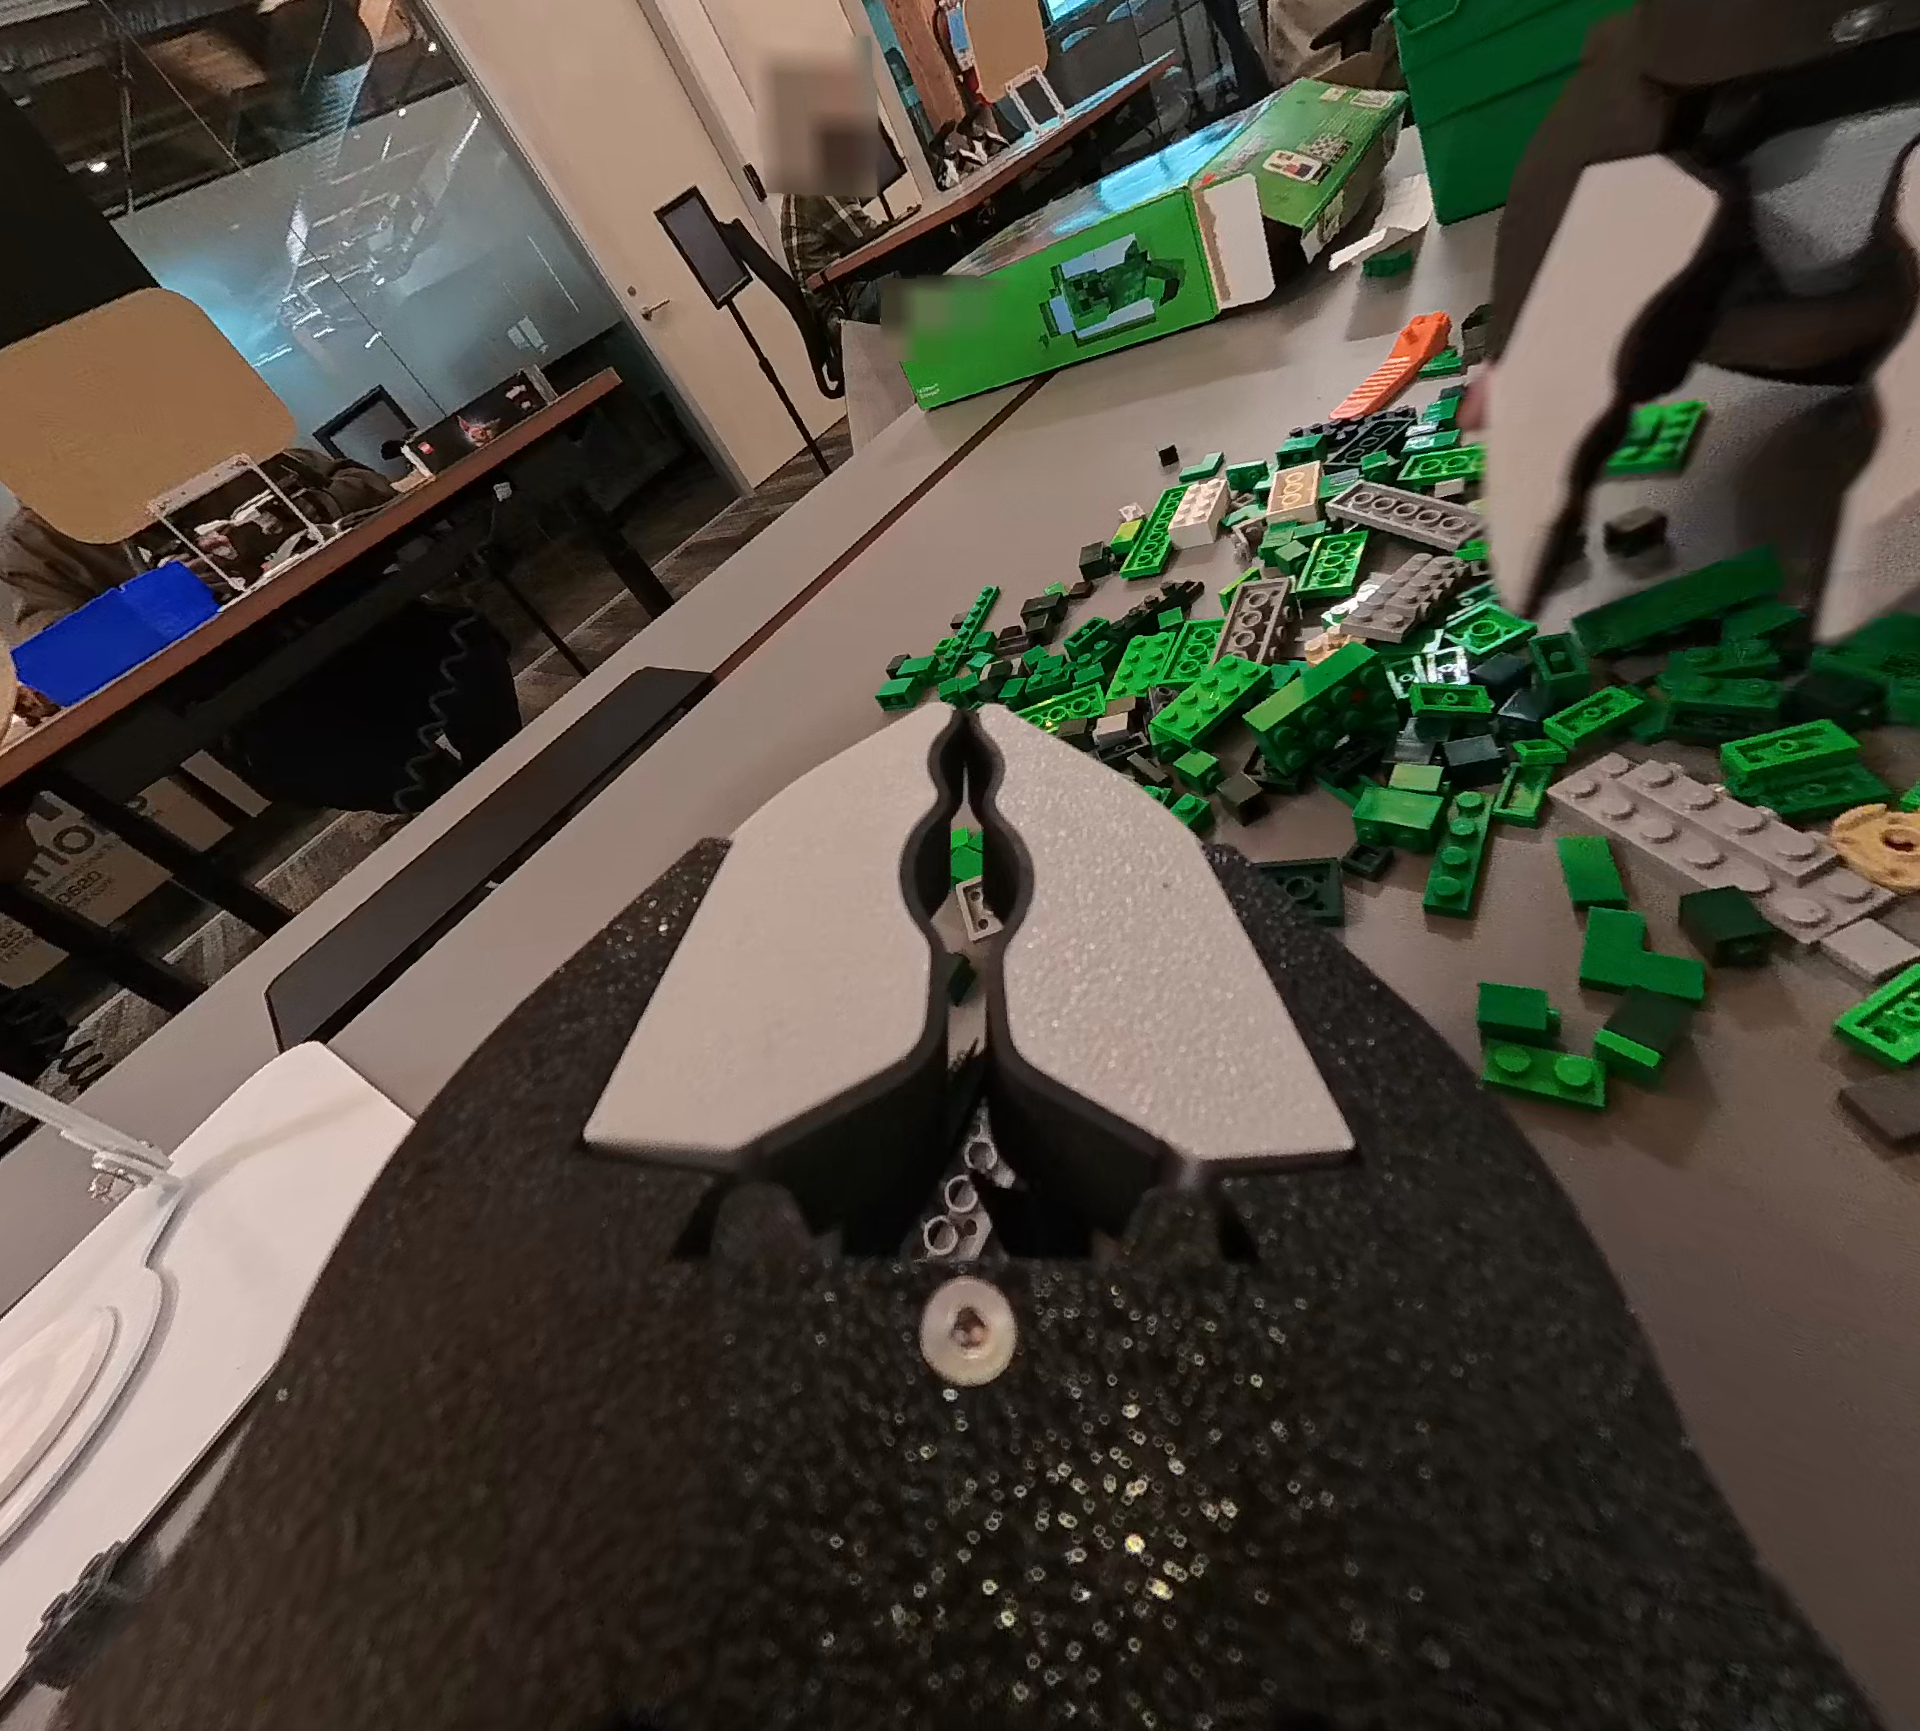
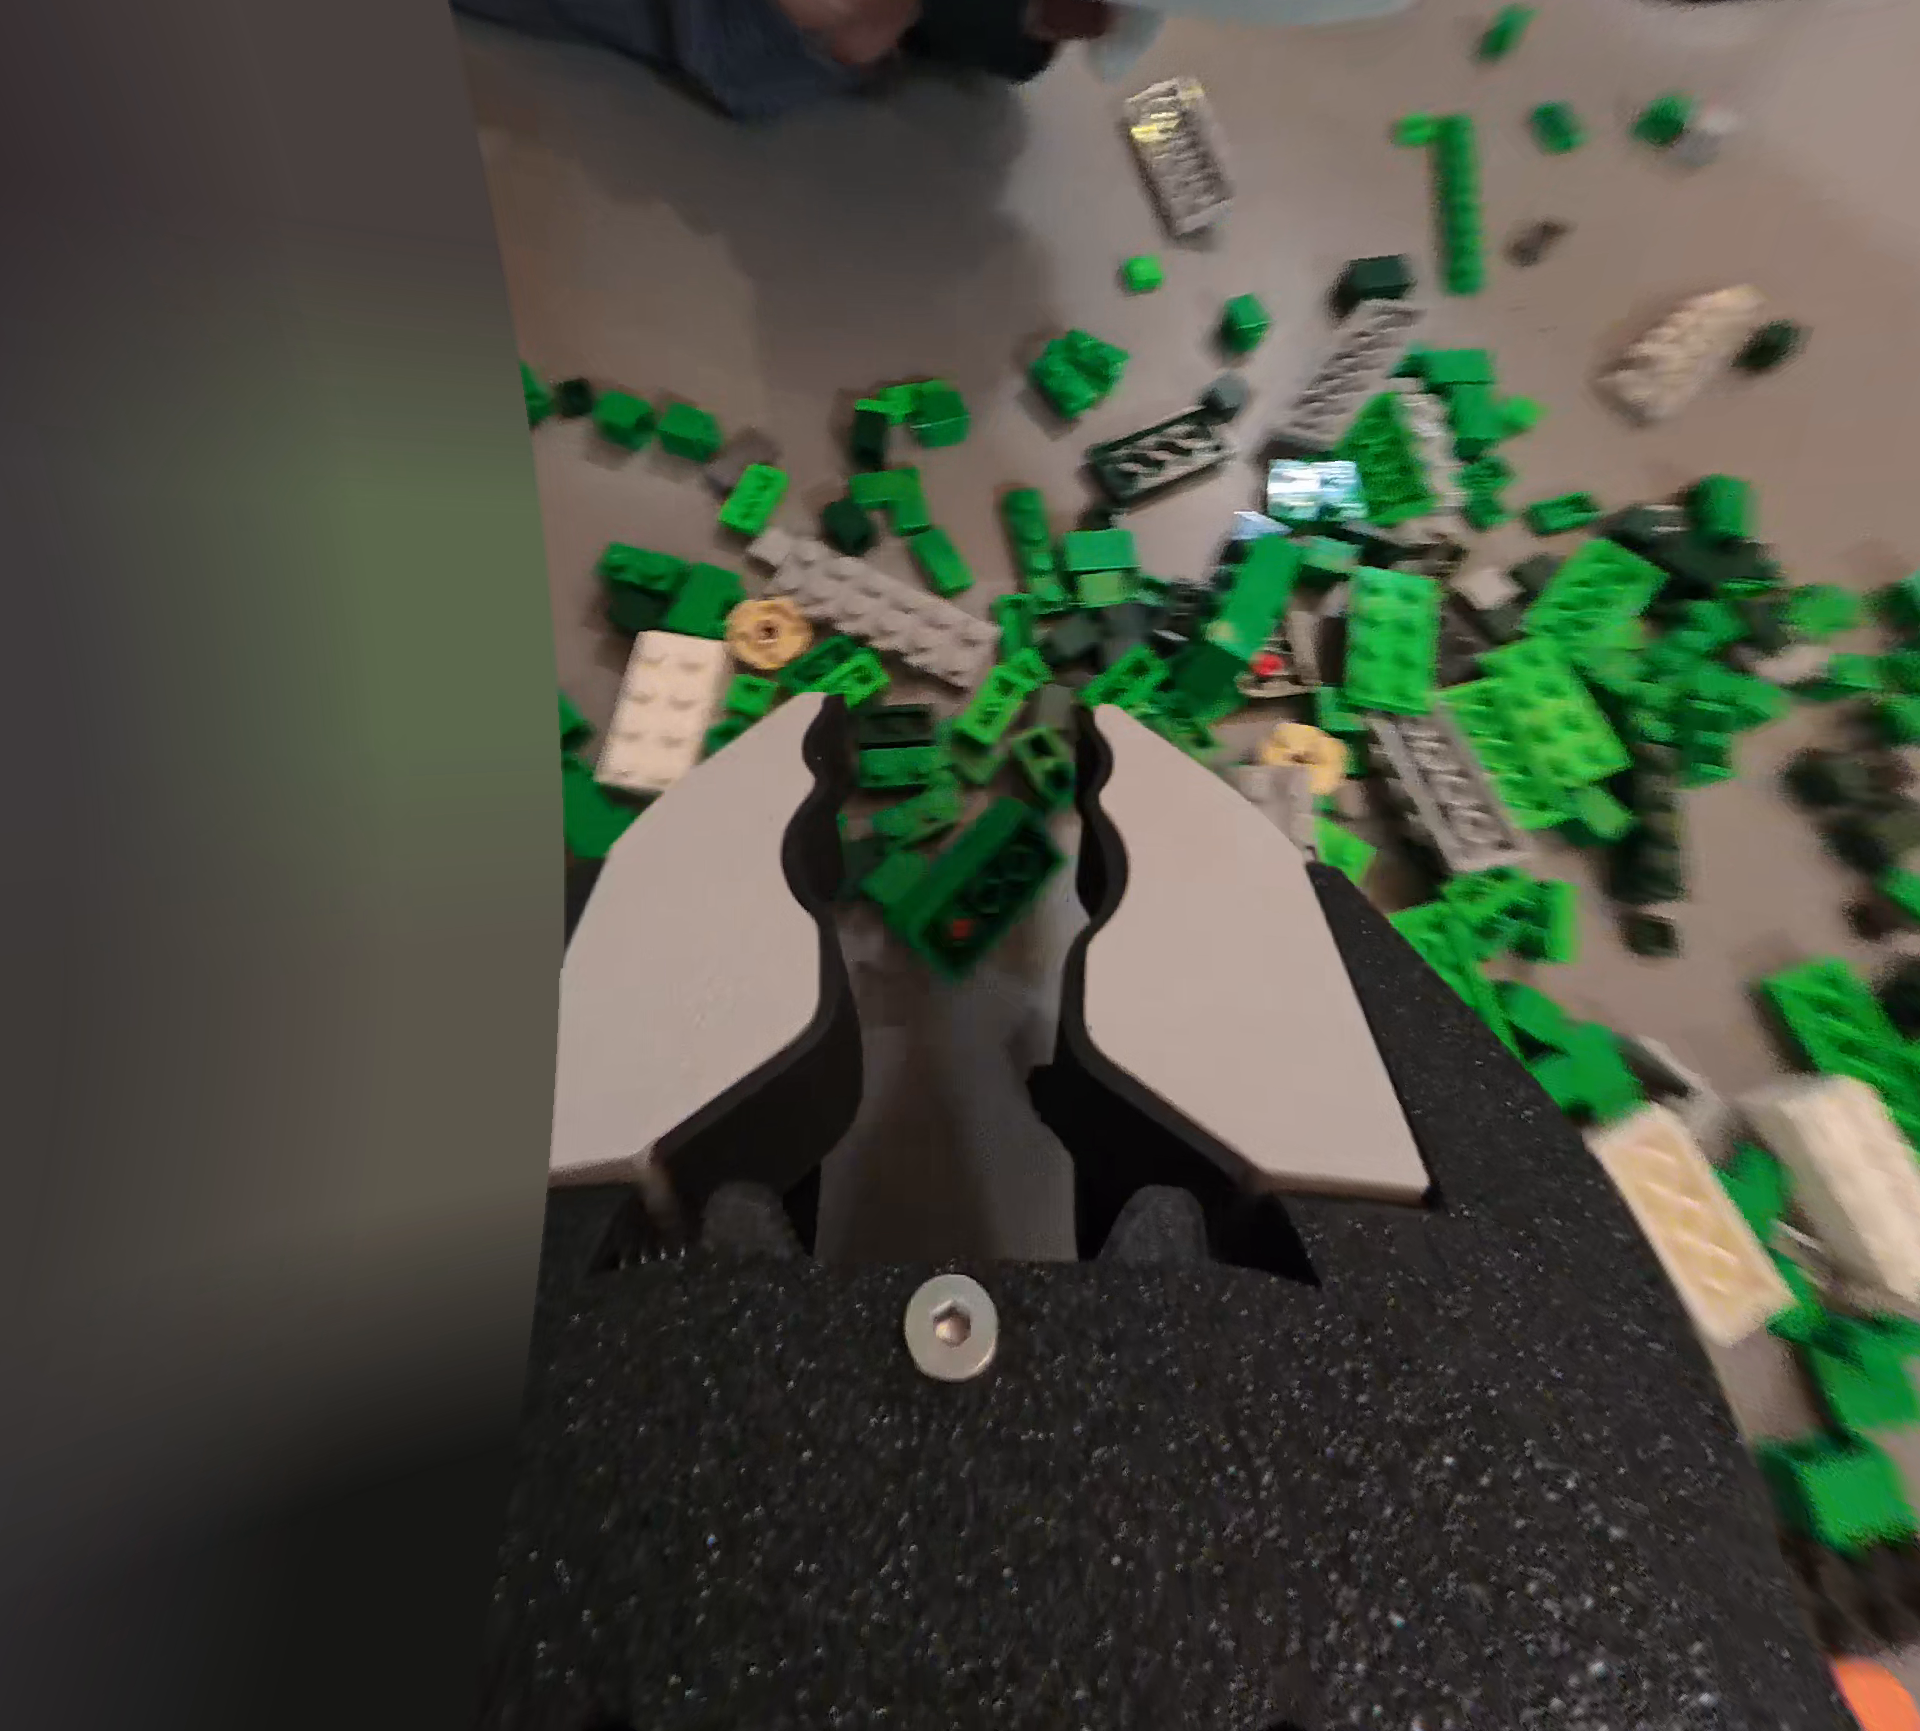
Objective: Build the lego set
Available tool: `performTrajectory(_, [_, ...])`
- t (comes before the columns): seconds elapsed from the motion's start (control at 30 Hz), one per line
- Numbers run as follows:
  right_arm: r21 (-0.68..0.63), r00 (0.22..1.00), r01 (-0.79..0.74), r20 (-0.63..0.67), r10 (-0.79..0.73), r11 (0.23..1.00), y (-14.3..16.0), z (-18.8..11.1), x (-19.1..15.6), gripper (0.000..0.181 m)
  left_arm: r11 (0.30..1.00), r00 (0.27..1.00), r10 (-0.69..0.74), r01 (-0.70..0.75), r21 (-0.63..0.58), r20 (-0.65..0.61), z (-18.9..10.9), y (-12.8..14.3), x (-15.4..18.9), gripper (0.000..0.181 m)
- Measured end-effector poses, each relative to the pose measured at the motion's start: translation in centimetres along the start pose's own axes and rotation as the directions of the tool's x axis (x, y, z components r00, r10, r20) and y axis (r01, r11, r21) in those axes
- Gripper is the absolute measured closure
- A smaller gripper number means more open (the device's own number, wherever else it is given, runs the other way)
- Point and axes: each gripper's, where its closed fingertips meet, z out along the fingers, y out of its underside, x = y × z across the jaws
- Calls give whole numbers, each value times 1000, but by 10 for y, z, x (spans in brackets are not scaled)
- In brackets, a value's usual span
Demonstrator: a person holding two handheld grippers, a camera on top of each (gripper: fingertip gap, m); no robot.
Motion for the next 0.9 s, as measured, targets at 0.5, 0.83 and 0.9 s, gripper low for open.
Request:
performTrajectory(0.5, [-65,936,-199,-310,170,978,-9,27,47,157,1000,1000,3,-3,0,0,1,0,0,181])
performTrajectory(0.83, [-55,999,27,24,-26,998,-11,18,-7,168,1000,1000,4,-4,5,-1,0,-1,0,181])
performTrajectory(0.9, [-94,997,76,4,-76,993,-6,19,-7,167,1000,1000,5,-5,3,-3,0,0,0,181])
